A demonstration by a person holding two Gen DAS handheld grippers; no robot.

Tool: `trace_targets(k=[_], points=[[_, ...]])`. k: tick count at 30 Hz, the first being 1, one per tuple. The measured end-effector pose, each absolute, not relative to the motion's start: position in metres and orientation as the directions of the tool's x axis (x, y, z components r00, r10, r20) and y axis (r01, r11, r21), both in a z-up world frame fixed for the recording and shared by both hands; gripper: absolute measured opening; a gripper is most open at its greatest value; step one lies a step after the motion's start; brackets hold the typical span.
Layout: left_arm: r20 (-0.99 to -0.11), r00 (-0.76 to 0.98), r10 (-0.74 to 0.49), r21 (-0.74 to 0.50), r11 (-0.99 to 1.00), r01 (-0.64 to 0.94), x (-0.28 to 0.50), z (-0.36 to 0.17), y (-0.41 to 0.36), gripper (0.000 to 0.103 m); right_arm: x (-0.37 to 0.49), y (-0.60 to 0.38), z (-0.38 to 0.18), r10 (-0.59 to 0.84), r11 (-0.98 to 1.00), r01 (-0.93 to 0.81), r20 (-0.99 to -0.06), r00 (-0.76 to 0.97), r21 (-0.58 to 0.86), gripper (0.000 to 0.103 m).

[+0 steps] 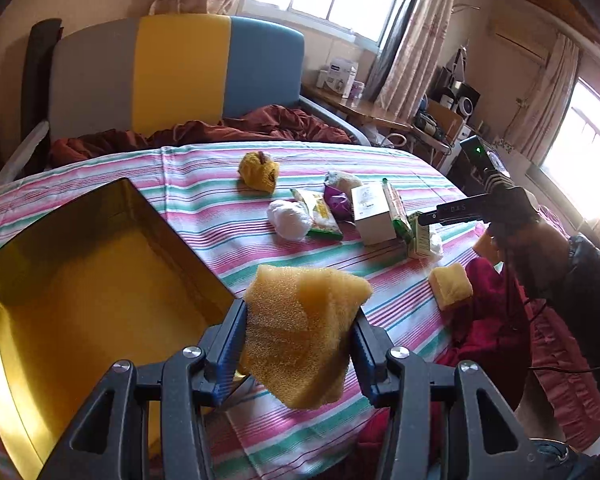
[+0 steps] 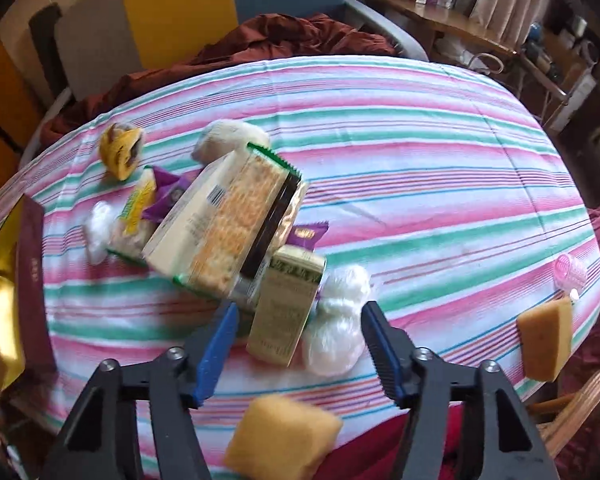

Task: Organize objects
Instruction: 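Carry the sponge toward the tray with the left gripper while the right gripper grasps the green-labelled box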

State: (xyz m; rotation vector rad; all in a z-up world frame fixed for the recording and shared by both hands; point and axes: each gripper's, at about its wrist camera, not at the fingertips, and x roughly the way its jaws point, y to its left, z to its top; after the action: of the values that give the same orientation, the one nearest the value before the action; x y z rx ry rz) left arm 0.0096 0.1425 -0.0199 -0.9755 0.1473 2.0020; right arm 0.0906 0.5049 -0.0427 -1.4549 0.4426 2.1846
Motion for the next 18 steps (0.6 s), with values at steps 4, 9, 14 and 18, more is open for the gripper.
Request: trace_targets(k=[4,9,14,18], points=[[-0.686,-0.323,0.653,-0.26,-0.633,-0.729,0.006,-0.022,0.128,0.049,0.079,0.512,-0.053,0.219,-0.822,-0.57,-0.93,-0.296,-0.012,0.053],[-0.682,-0.351,0.642,-0.264,-0.664,-0.7,0.005,-0.023,0.111,0.049,0.07,0.507,-0.073,0.204,-0.819,-0.573,-0.937,-0.283,-0.005,0.031],[-0.683,-0.387,0.62,-0.271,-0.707,-0.654,-0.002,-0.024,0.09,0.049,0.078,0.494,-0.061,0.226,-0.828,-0.56,-0.915,-0.334,0.0,0.03],[-0.687,-0.42,0.593,-0.269,-0.745,-0.611,-0.01,-0.025,0.074,0.049,0.089,0.477,-0.034,0.292,-0.839,-0.543,-0.871,-0.394,-0.036,0.03]])
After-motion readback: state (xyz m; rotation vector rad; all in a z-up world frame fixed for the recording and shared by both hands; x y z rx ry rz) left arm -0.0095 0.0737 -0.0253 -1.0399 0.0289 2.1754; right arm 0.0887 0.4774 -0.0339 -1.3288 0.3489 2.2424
